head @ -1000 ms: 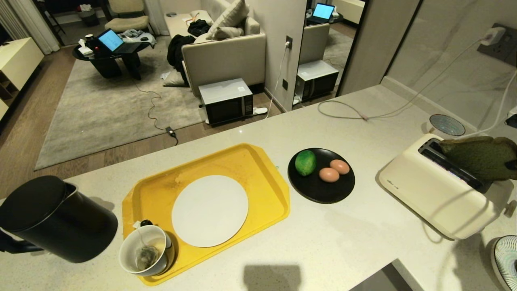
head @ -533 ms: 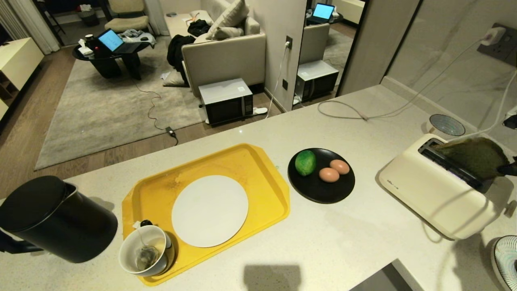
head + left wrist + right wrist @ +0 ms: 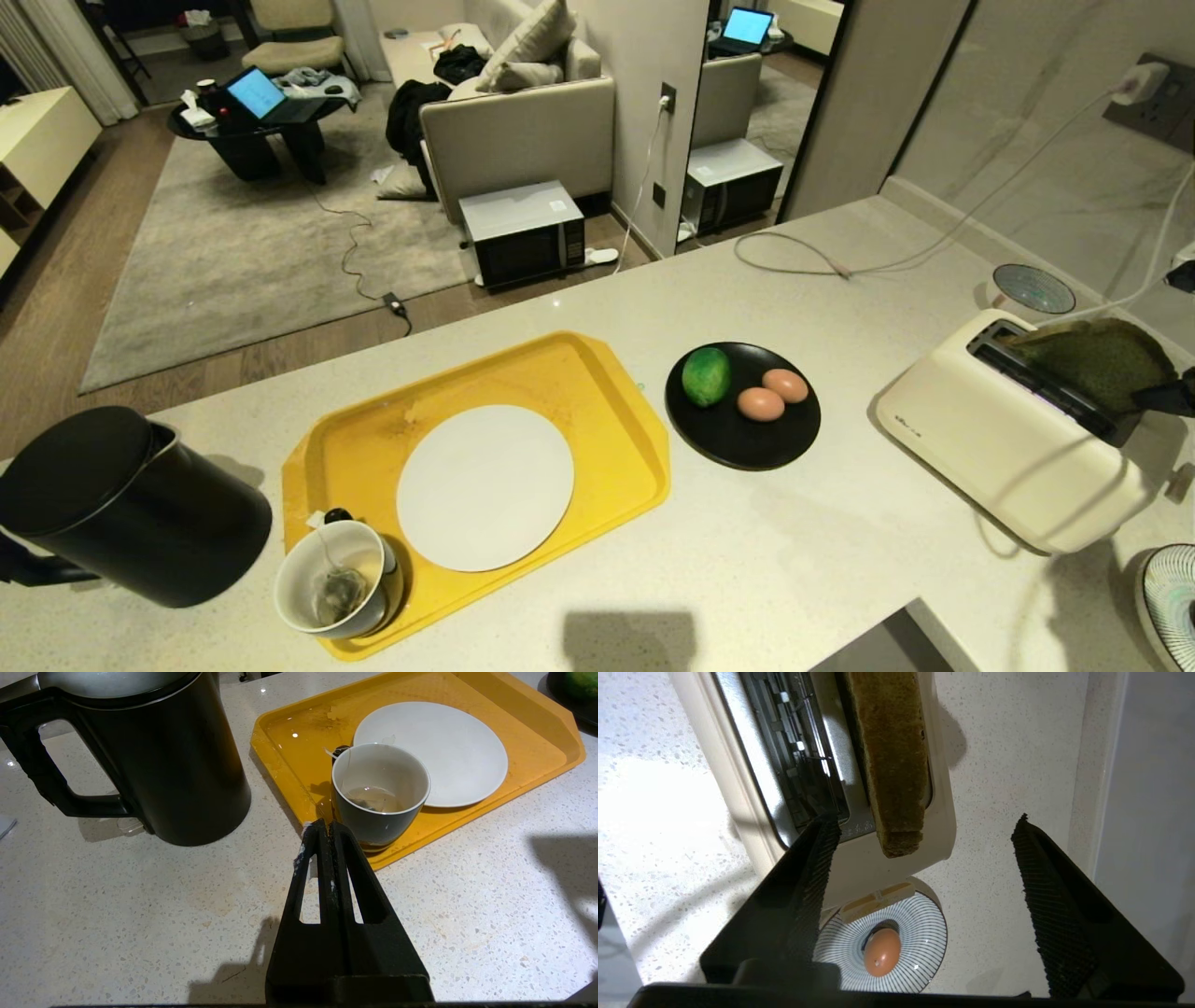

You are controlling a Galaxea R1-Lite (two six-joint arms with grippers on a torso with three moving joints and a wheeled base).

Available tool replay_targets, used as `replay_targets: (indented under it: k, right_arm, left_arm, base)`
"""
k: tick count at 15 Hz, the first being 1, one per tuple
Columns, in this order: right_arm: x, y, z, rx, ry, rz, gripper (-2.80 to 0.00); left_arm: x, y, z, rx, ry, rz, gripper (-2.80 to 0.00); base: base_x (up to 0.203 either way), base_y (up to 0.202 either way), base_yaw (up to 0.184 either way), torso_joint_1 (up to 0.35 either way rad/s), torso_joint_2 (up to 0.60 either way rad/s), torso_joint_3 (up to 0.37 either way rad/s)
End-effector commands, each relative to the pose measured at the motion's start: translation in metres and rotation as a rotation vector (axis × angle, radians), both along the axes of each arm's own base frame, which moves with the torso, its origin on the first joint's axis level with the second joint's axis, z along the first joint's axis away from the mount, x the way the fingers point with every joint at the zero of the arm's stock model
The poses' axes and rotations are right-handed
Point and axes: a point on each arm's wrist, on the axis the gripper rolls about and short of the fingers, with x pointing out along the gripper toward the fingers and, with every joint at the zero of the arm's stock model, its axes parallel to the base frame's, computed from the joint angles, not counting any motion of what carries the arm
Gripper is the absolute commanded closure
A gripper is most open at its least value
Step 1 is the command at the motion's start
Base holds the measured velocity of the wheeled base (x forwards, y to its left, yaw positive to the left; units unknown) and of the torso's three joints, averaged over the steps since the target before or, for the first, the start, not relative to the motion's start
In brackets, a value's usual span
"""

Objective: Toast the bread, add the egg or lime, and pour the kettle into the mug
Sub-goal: Put the bread slices in the toaster

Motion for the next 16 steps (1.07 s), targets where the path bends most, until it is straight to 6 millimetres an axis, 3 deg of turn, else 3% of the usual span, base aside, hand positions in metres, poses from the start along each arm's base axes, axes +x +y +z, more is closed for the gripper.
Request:
replay_targets:
  k: [1,4,8,9,10,16]
  right_arm:
    - [-0.001,0.001,-0.002,0.007,0.003,0.011,-2.8]
    - [-0.008,0.004,0.004,0.016,-0.02,0.016,-2.8]
    - [-0.046,0.018,0.018,0.056,-0.107,0.032,-2.8]
    - [-0.054,0.021,0.015,0.068,-0.11,0.024,-0.71]
    - [-0.06,0.022,0.014,0.082,-0.113,0.009,0.0]
    - [-0.073,0.007,-0.015,0.173,-0.069,-0.032,0.0]
  left_arm:
    - [0.0,0.0,0.0,0.001,-0.001,0.001,0.0]
    - [0.0,0.0,0.0,0.001,-0.001,0.0,0.0]
    - [0.0,0.0,0.0,0.001,-0.001,-0.001,0.0]
    - [0.0,0.0,0.0,0.001,-0.001,0.001,0.0]
    - [0.0,0.0,0.0,0.001,-0.001,0.001,0.0]
    - [0.0,0.0,0.0,0.001,-0.001,0.001,0.0]
  base:
    - [0.0,0.0,0.0,0.0,0.0,0.0]
    - [0.0,0.0,0.0,0.0,0.0,0.0]
    - [0.0,0.0,0.0,0.0,0.0,0.0]
    - [0.0,0.0,0.0,0.0,0.0,0.0]
    - [0.0,0.0,0.0,0.0,0.0,0.0]
    - [0.0,0.0,0.0,0.0,0.0,0.0]
